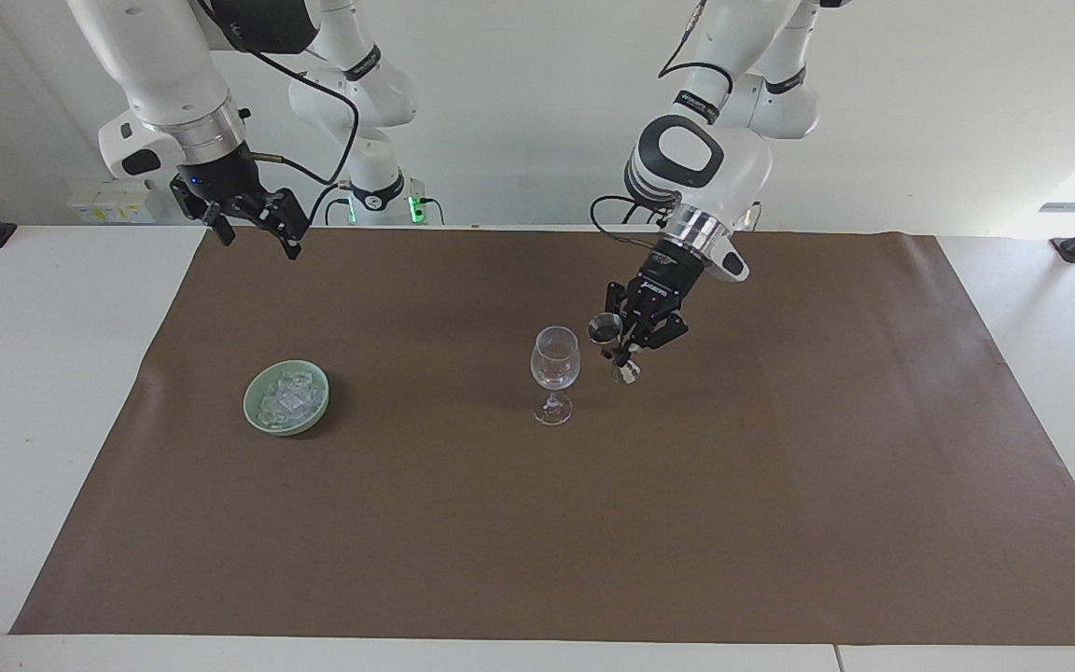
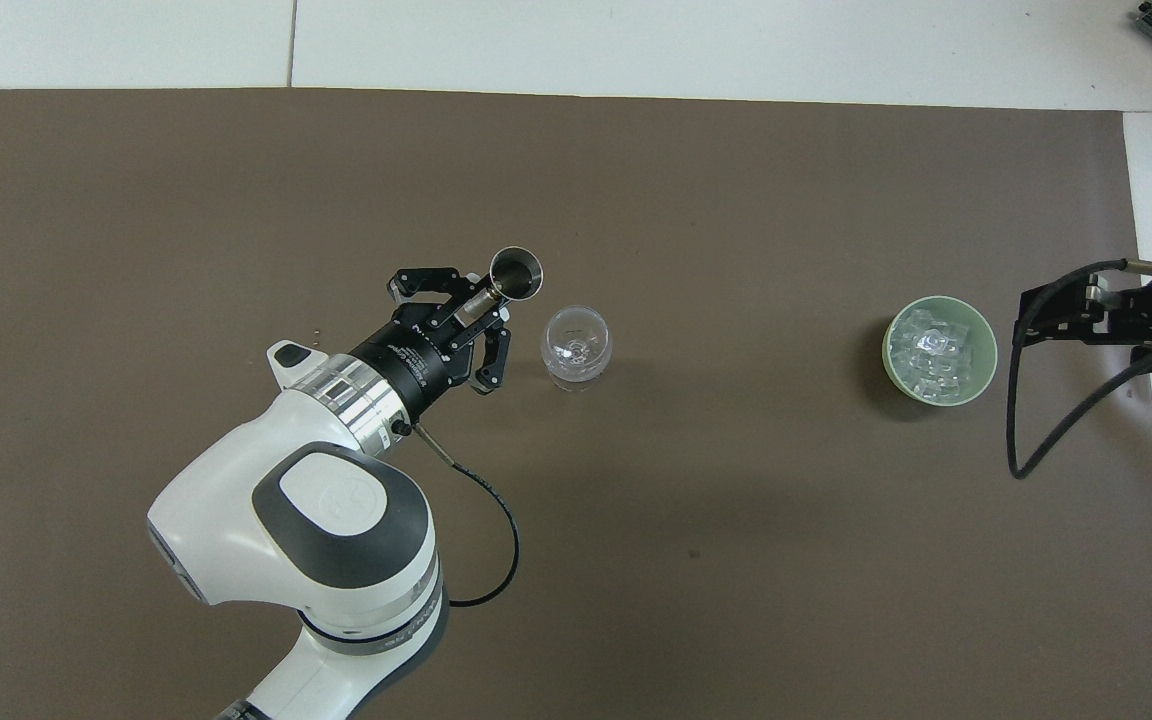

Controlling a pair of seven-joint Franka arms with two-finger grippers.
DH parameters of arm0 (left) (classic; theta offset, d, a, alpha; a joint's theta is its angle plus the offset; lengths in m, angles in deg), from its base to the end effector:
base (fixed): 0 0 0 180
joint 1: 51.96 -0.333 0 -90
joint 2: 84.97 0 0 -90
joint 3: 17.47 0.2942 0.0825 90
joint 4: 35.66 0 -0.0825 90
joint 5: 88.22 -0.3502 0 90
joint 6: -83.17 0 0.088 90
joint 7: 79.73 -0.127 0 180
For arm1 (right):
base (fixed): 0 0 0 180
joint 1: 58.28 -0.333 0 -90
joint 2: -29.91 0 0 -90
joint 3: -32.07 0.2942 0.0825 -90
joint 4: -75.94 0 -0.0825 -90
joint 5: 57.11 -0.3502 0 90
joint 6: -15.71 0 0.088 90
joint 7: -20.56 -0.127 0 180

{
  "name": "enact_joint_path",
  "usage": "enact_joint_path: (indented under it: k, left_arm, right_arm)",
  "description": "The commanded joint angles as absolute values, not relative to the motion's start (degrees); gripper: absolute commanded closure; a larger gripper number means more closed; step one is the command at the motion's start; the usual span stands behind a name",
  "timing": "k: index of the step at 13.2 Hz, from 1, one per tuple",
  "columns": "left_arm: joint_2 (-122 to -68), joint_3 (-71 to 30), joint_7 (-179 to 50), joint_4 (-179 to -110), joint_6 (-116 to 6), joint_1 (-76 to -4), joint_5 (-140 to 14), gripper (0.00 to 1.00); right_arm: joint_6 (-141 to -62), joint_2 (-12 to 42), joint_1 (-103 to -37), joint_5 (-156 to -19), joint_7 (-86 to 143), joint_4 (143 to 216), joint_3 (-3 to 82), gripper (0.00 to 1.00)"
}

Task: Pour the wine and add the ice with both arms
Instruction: 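Lift the jigger with the left gripper and carry it to the wine glass, then tilt the jigger over the wine glass with the left gripper to pour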

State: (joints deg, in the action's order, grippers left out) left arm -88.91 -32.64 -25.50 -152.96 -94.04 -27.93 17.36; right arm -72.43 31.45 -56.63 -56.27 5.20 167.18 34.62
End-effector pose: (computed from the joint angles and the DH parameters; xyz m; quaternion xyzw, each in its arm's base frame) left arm 0.4735 -0.2821 0.4229 0.4355 0.7499 -0.1098 0.4858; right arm 0.5088 0.0064 0.5843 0.9919 -0.1260 -0.0124 0.0098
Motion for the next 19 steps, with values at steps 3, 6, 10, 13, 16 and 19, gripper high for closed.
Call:
enact_joint_path:
  k: [3,6,10,13,16,19]
  left_arm:
    - [-90.33,-32.33,-25.23,-151.59,-98.50,-24.02,14.09,1.00]
    - [-91.12,-32.33,-29.71,-151.59,-98.86,-23.93,13.30,1.00]
    - [-92.18,-32.24,-33.31,-151.24,-100.61,-21.99,11.63,1.00]
    - [-92.27,-32.24,-38.57,-150.80,-100.97,-21.99,11.27,1.00]
    - [-92.44,-32.24,-43.15,-150.45,-101.49,-21.99,11.27,1.00]
    - [-92.44,-32.24,-46.58,-150.62,-102.02,-21.90,10.75,1.00]
  right_arm:
    - [-73.06,32.73,-56.34,-56.49,5.80,168.58,34.79,0.00]
    - [-73.06,32.64,-56.34,-56.49,5.80,168.58,34.79,0.00]
    - [-73.06,32.64,-56.34,-56.58,5.80,168.58,34.79,0.00]
    - [-73.06,32.64,-56.34,-56.58,5.80,168.58,34.79,0.00]
    - [-73.06,32.73,-56.34,-56.49,5.80,168.58,34.79,0.00]
    - [-73.06,32.73,-56.34,-56.49,5.80,168.58,34.79,0.00]
